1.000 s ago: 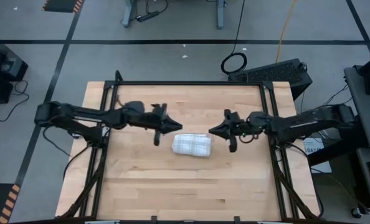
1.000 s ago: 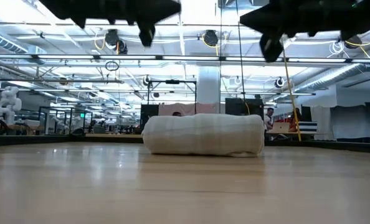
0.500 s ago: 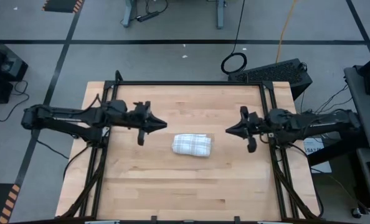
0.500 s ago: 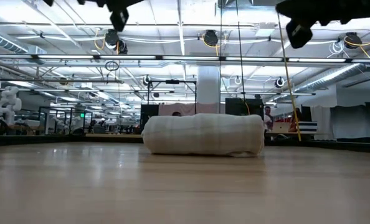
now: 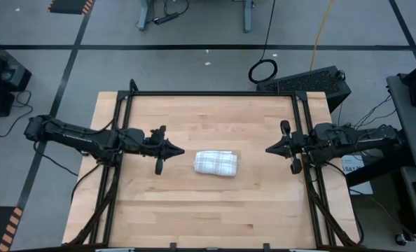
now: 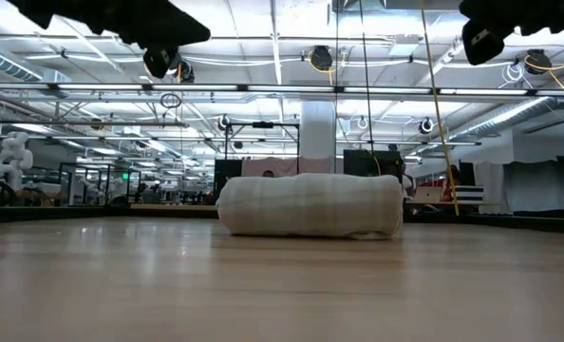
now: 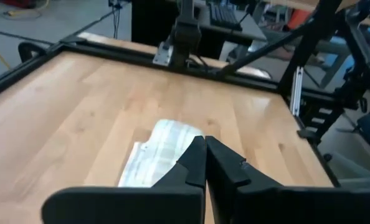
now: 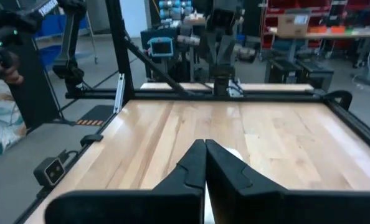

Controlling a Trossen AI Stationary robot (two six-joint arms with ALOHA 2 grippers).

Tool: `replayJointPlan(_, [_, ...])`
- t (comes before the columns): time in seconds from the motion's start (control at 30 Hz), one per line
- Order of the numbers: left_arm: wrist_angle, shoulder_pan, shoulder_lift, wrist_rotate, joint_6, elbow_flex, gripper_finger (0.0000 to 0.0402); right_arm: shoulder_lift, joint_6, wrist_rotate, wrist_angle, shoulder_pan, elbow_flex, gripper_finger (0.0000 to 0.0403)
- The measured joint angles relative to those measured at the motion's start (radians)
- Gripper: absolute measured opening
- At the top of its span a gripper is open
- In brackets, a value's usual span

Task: Roll towel
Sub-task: Return to Home Position

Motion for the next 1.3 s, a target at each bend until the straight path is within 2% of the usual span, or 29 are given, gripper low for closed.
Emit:
replayJointPlan(0.27, [0.085, 0.0, -0.011, 0.007, -0.001, -0.094, 0.0002, -0.057, 0.017, -0.007, 0.066, 0.0, -0.114, 0.0])
replayJointPlan(0.5, [0.084, 0.0, -0.066, 0.008, 0.004, -0.174, 0.0001, -0.132, 0.014, -0.002, 0.153, 0.0, -0.241, 0.0])
replayJointPlan(0.73, [0.084, -0.022, -0.185, 0.005, 0.023, -0.262, 0.0001, -0.194, 0.027, -0.004, 0.209, 0.0, -0.334, 0.0])
replayJointPlan(1.03, [0.087, -0.045, -0.324, -0.016, 0.022, -0.367, 0.0, -0.2, -0.007, 0.002, 0.208, 0.0, -0.367, 0.0])
replayJointPlan(1.3, [0.086, -0.045, -0.438, -0.02, 0.011, -0.441, 0.0, -0.2, 0.032, 0.001, 0.337, 0.0, -0.447, 0.0])
